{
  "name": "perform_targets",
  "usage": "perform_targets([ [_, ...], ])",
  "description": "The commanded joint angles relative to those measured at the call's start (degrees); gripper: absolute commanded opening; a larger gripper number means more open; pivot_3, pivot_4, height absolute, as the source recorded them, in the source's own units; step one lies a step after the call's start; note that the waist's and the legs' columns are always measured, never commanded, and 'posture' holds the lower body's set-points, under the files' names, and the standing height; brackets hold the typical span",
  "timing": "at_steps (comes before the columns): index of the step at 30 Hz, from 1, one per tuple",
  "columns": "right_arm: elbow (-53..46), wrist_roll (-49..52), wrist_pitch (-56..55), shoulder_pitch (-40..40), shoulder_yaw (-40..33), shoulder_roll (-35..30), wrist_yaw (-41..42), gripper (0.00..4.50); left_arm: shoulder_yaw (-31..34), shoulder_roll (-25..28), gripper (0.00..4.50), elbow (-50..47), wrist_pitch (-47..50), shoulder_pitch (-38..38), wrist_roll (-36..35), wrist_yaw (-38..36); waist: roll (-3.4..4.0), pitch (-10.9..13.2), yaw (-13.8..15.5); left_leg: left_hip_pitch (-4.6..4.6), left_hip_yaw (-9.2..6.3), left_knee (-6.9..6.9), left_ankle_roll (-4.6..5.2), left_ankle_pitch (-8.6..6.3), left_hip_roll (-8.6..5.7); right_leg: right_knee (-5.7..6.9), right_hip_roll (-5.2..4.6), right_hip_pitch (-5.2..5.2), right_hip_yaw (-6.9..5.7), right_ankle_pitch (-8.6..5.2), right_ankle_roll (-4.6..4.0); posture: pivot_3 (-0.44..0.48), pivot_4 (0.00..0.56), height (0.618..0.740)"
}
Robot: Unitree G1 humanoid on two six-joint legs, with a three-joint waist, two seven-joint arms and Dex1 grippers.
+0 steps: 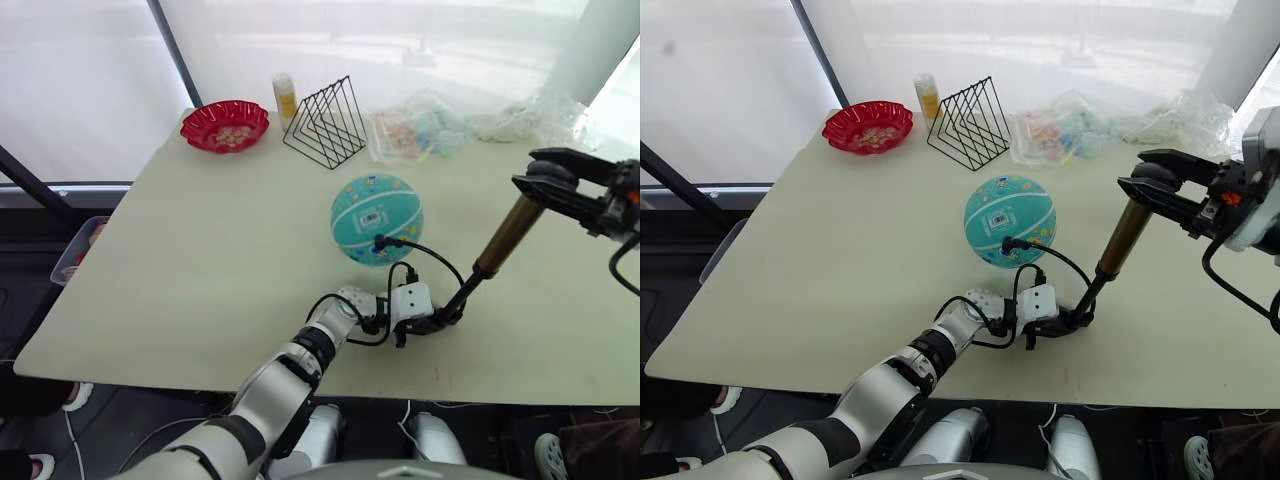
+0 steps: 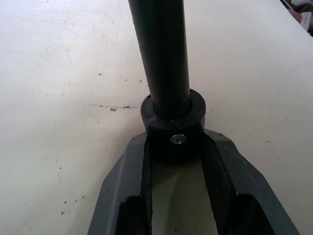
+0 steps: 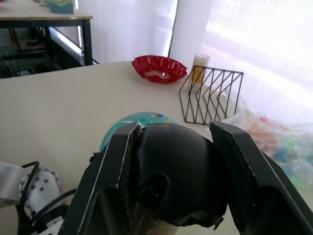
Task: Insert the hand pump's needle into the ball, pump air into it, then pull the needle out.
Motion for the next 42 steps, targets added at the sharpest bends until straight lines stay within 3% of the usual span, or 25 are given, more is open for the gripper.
perform_targets([
  [1, -1.28, -5.45, -1.59, 4.96, 4.28, 2.63, -0.78, 1.90, -3.63, 2.41, 1.07, 8.16, 5.56, 3.53, 5.34, 1.13, -0.18, -0.20, -0.31, 0.12, 0.02, 0.00, 0.00, -0.01, 0.00, -0.01, 0.00, 0.12, 0.02, 0.00, 0.00, 0.000, 0.150, 0.740],
  [6, 0.38, -9.45, -4.73, 7.97, 11.27, 7.25, -1.34, 1.90, -3.63, 2.38, 1.07, 8.33, 5.56, 3.38, 5.26, 1.38, -0.39, -0.57, -0.53, 0.32, 0.01, -0.03, -0.01, -0.01, 0.11, 0.03, 0.05, 0.29, -0.03, 0.00, 0.00, 0.000, 0.150, 0.740],
  [10, 4.93, -17.95, -9.22, 12.01, 22.07, 11.00, 0.23, 1.90, -3.55, 2.42, 1.07, 8.27, 5.53, 3.47, 5.18, 1.56, -0.50, -0.95, -0.53, 0.41, -0.01, -0.12, -0.01, -0.02, 0.16, 0.02, 0.10, 0.31, -0.04, -0.01, -0.01, 0.000, 0.150, 0.740],
  [18, 10.91, -24.11, -14.28, 13.37, 27.09, 17.00, 0.06, 1.90, -3.44, 2.40, 1.07, 8.08, 5.53, 3.63, 5.14, 1.72, -0.58, -1.20, -0.64, 0.76, -0.01, -0.28, -0.03, -0.03, 0.23, 0.01, 0.23, 0.55, 0.05, -0.03, -0.01, 0.000, 0.150, 0.740],
  [25, 4.27, -16.87, -13.85, 7.99, 17.92, 13.35, 2.88, 1.90, -3.41, 2.61, 1.07, 8.01, 5.45, 3.74, 5.11, 1.64, -0.41, -1.10, -0.59, 0.74, 0.00, -0.26, -0.03, -0.03, 0.24, 0.01, 0.27, 0.55, 0.13, -0.03, -0.01, 0.000, 0.150, 0.740],
  [29, 2.79, -7.89, -8.34, 0.79, 8.18, 7.48, 2.74, 1.90, -3.43, 2.53, 1.07, 8.02, 5.40, 3.67, 5.11, 1.57, 0.45, -0.36, -0.45, 0.55, 0.03, -0.12, -0.03, -0.03, 0.15, 0.00, 0.17, 0.44, 0.14, -0.01, -0.02, 0.000, 0.150, 0.740],
  [31, 2.98, -4.92, -5.87, -1.30, 4.76, 4.84, 2.94, 1.90, -3.44, 2.44, 1.07, 8.04, 5.35, 3.63, 5.11, 1.53, 0.34, -0.27, -0.25, 0.07, 0.03, -0.01, 0.01, 0.00, -0.02, 0.02, 0.05, -0.01, 0.14, 0.09, -0.14, 0.000, 0.150, 0.740],
  [38, 5.58, 3.37, 0.84, -9.59, -5.04, -3.10, 1.24, 1.90, -3.46, 2.20, 1.07, 8.02, 5.21, 3.54, 5.16, 1.37, 0.31, 0.09, -0.20, -0.04, 0.08, 0.06, 0.01, 0.00, -0.03, 0.00, 0.00, -0.06, 0.10, 0.10, -0.14, 0.000, 0.150, 0.740],
  [42, 6.72, 5.63, 3.51, -12.32, -6.80, -4.88, 0.19, 1.90, -3.53, 2.24, 1.07, 8.02, 5.13, 3.52, 5.25, 1.32, 0.23, 0.17, -0.16, -0.06, 0.05, 0.06, 0.01, 0.00, -0.02, 0.01, -0.01, -0.06, 0.03, 0.10, -0.14, 0.000, 0.150, 0.740],
])
